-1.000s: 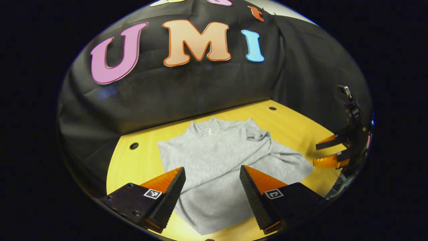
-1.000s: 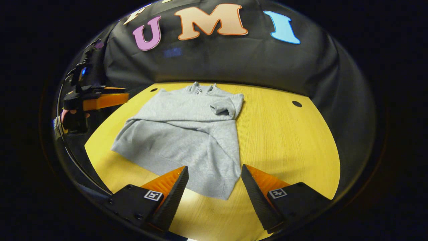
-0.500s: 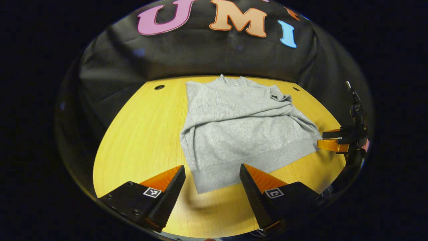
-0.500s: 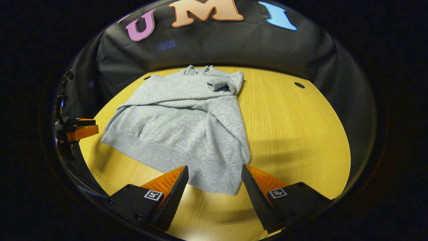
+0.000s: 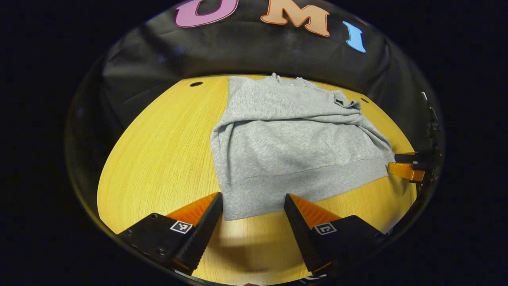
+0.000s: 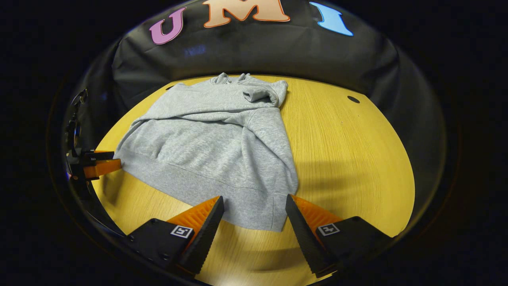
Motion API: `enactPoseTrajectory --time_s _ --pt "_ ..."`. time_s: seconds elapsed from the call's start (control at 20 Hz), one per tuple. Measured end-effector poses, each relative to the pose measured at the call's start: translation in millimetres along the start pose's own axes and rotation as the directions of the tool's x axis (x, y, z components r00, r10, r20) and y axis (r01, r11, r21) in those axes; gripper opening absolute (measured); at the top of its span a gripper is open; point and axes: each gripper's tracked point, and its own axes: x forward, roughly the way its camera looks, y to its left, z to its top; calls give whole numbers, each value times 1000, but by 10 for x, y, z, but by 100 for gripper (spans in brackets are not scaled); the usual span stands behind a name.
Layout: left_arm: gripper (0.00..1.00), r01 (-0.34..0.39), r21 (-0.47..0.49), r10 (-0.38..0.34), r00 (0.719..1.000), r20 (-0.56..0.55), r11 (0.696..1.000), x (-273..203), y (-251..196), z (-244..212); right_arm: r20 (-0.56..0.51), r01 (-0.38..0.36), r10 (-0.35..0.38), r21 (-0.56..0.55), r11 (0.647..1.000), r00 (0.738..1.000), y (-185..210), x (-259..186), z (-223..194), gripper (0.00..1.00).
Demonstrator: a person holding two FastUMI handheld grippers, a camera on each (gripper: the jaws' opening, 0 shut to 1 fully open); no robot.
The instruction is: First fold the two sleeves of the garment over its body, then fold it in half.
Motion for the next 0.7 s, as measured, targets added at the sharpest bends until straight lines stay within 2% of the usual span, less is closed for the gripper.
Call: enactPoseTrajectory --time_s 0.15,0.25,0.35,0.4,0.45,0.5,0.55,0.6,0.7 --pt "93 -5 -7 6 1000 18 1000 32 -8 17 5 -3 3 6 1000 1000 6 7 -11 97" --pt "86 5 3 -5 1000 23 1000 56 -37 47 -1 -13 13 7 1000 1000 39 5 -6 87" --pt "73 23 8 -23 999 24 1000 96 -68 84 -8 -26 26 8 1000 1000 80 15 -3 73" --pt "58 30 8 -31 999 19 1000 105 -83 91 -12 -34 34 9 999 999 107 11 3 64" --pt "50 41 10 -41 999 20 999 120 -100 107 -15 -42 42 13 999 999 128 14 2 55" --pt "38 49 9 -49 999 17 999 134 -128 124 -17 -47 47 21 999 999 146 30 12 46" --pt "31 53 7 -53 998 19 999 152 -146 137 -23 -48 49 20 999 999 157 26 7 30" --pt "18 56 3 -56 998 20 998 180 -173 156 -23 -56 57 12 998 998 174 32 17 28" --pt "4 52 18 -52 999 10 998 175 -197 160 -33 -49 49 23 999 998 182 16 20 10"
